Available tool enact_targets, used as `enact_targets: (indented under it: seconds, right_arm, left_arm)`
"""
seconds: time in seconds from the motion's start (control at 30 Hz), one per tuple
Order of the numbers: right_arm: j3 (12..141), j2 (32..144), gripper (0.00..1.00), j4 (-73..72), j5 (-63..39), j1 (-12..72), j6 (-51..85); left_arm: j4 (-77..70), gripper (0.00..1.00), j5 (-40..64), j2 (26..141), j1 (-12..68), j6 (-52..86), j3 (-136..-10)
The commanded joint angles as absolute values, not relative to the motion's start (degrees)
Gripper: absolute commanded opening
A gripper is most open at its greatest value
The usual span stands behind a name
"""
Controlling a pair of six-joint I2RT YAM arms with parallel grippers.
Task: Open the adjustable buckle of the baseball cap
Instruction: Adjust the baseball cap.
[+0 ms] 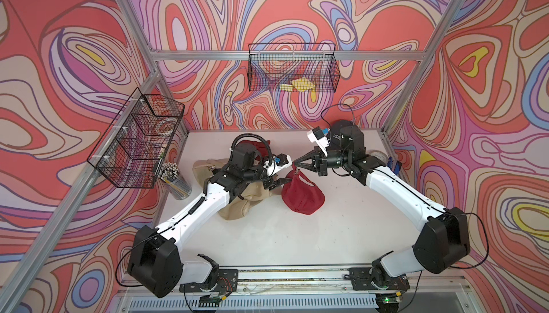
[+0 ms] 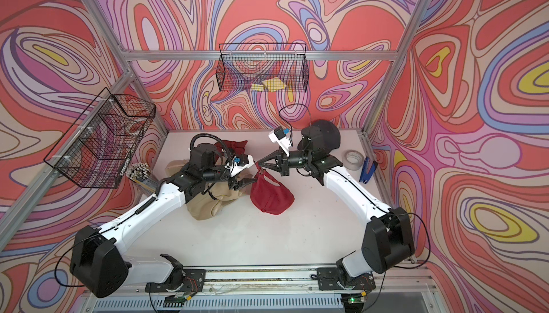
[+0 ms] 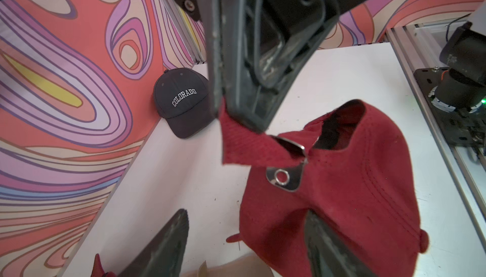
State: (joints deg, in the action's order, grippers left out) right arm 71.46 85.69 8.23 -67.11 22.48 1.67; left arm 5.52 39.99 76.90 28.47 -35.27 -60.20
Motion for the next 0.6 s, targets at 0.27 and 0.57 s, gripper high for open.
enact_targets:
  seconds: [0.27, 0.57]
  right_arm:
    - [75.7, 90.0, 0.0, 13.7, -68.8, 22.6, -2.7]
    - [74.9, 90.5, 0.0, 9.6, -68.9, 22.6, -0.9]
  left_arm:
    - [14.7, 0.76, 44.0, 73.1, 28.6, -39.3, -61.7]
    - [10.3, 0.81, 46.2, 73.0, 28.6, -31.4, -59.0]
